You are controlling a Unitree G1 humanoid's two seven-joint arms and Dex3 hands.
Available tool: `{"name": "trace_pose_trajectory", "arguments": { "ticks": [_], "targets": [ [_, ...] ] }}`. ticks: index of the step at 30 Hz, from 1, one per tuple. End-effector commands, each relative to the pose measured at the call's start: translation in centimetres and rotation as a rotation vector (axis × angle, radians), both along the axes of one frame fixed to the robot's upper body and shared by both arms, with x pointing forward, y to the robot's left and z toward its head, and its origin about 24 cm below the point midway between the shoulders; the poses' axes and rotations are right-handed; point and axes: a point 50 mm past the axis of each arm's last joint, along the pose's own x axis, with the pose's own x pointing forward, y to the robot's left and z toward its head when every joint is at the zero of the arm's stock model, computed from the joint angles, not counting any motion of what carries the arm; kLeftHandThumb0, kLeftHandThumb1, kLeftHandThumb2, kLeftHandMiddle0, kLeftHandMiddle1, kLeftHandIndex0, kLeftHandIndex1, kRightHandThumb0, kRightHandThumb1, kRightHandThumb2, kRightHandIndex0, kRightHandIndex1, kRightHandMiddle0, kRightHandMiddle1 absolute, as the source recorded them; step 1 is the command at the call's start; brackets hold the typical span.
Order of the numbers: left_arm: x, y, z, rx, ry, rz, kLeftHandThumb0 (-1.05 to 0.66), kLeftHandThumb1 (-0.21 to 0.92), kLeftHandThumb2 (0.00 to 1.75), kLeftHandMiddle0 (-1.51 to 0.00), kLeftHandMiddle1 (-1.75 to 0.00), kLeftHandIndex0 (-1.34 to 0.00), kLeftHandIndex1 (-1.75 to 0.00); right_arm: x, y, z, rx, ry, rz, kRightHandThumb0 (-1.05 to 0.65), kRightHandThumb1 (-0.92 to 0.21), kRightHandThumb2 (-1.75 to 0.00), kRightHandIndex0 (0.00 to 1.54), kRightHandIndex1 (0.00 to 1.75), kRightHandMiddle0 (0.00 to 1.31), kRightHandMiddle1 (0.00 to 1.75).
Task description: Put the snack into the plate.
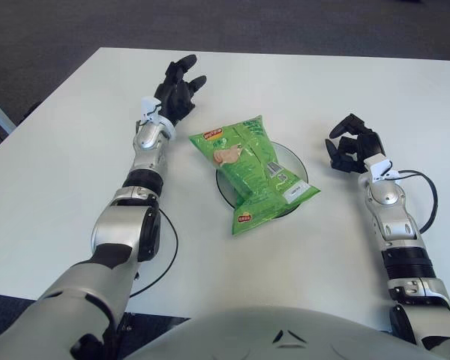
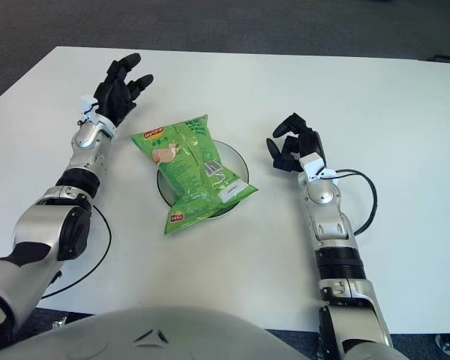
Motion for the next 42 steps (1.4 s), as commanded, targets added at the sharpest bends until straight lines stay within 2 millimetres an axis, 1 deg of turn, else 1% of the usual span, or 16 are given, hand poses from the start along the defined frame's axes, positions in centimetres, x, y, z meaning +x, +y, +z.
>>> {"name": "trace_pose_trajectory", "arguments": {
  "ticks": [1, 2, 3, 6, 7, 8, 9, 10, 13, 17, 19, 22, 27, 33, 37, 42],
  "targets": [
    [-0.6, -0.1, -1.5, -0.015, 0.048, 0.031, -0.86, 0.92, 0.87, -0.57, -1.61, -0.34, -1.65, -2.5, -0.2, -5.8, 0.004, 0.3, -0.019, -0.4, -0.6, -0.96, 1.01, 1.75, 0.4, 1.75],
    [-0.7, -0.2, -1.7, -0.014, 0.051, 0.031, -0.8, 0.92, 0.85, -0.61, -1.66, -0.37, -1.69, -2.5, -0.2, -5.8, 0.005, 0.3, -0.019, -0.4, -0.6, -0.96, 1.01, 1.75, 0.4, 1.75],
    [-1.0, -0.6, -2.3, -0.003, 0.07, 0.028, -0.77, 0.92, 0.84, -0.63, -1.69, -0.4, -1.71, -2.5, -0.2, -5.7, 0.007, 0.299, -0.021, -0.4, -0.6, -0.96, 1.01, 1.75, 0.4, 1.75],
    [-1.4, -1.0, -3.1, 0.018, 0.109, 0.025, -0.64, 0.92, 0.79, -0.73, -1.73, -0.48, -1.73, -2.5, -0.2, -5.7, 0.009, 0.298, -0.022, -0.4, -0.59, -0.97, 1.02, 1.75, 0.4, 1.75],
    [-1.5, -0.9, -3.2, 0.023, 0.12, 0.025, -0.59, 0.88, 0.8, -0.74, -1.73, -0.45, -1.74, -2.5, -0.2, -5.7, 0.01, 0.298, -0.023, -0.4, -0.59, -0.97, 1.02, 1.75, 0.4, 1.75],
    [-1.7, -0.8, -3.8, 0.035, 0.159, 0.021, -0.52, 0.81, 0.81, -0.75, -1.74, -0.41, -1.74, -2.5, -0.2, -5.7, 0.013, 0.298, -0.023, -0.4, -0.59, -0.97, 1.02, 1.75, 0.41, 1.75],
    [-1.8, -0.6, -4.3, 0.044, 0.189, 0.018, -0.48, 0.74, 0.86, -0.8, -1.74, -0.41, -1.74, -2.5, -0.2, -5.7, 0.015, 0.297, -0.024, -0.4, -0.59, -0.97, 1.01, 1.75, 0.41, 1.75],
    [-2.2, -0.4, -5.1, 0.046, 0.227, 0.011, -0.46, 0.71, 0.88, -0.82, -1.74, -0.4, -1.74, -2.6, -0.1, -5.7, 0.016, 0.297, -0.024, -0.4, -0.59, -0.97, 1.01, 1.75, 0.41, 1.75],
    [-2.9, -0.1, -6.6, 0.036, 0.299, -0.008, -0.43, 0.59, 0.98, -0.97, -1.75, -0.43, -1.75, -2.6, -0.3, -5.6, 0.017, 0.295, -0.023, -0.41, -0.58, -0.98, 1.0, 1.75, 0.41, 1.75],
    [-3.9, 0.0, -8.3, 0.036, 0.361, -0.03, -0.43, 0.51, 1.08, -1.1, -1.75, -0.47, -1.75, -2.7, -0.5, -5.5, 0.006, 0.295, -0.024, -0.4, -0.59, -0.98, 1.01, 1.75, 0.41, 1.75],
    [-3.9, 0.1, -8.4, 0.043, 0.38, -0.03, -0.44, 0.47, 1.13, -1.17, -1.75, -0.5, -1.75, -2.8, -0.5, -5.5, 0.001, 0.292, -0.024, -0.4, -0.59, -0.97, 1.01, 1.75, 0.41, 1.75],
    [-3.8, 0.1, -8.2, 0.043, 0.392, -0.026, -0.44, 0.45, 1.15, -1.2, -1.75, -0.51, -1.75, -2.8, -0.5, -5.5, -0.003, 0.29, -0.024, -0.4, -0.59, -0.97, 1.01, 1.75, 0.41, 1.75],
    [-3.3, -0.3, -6.7, 0.042, 0.378, -0.016, -0.44, 0.43, 1.17, -1.24, -1.75, -0.52, -1.75, -2.9, -0.6, -5.5, -0.008, 0.29, -0.021, -0.41, -0.58, -0.98, 1.02, 1.75, 0.41, 1.75],
    [-3.8, -0.4, -6.7, 0.051, 0.383, -0.028, -0.45, 0.41, 1.19, -1.25, -1.75, -0.54, -1.75, -3.0, -0.6, -5.4, -0.015, 0.287, -0.018, -0.41, -0.57, -1.0, 1.03, 1.75, 0.42, 1.75],
    [-5.0, -0.8, -7.6, 0.056, 0.389, -0.054, -0.45, 0.41, 1.2, -1.25, -1.75, -0.54, -1.75, -3.0, -0.7, -5.3, -0.02, 0.286, -0.023, -0.41, -0.55, -1.02, 1.04, 1.75, 0.43, 1.75],
    [-5.4, -0.9, -7.9, 0.067, 0.394, -0.052, -0.45, 0.41, 1.2, -1.25, -1.75, -0.54, -1.75, -3.0, -0.8, -5.1, -0.025, 0.283, -0.027, -0.41, -0.55, -1.02, 1.03, 1.75, 0.43, 1.75]
  ]
}}
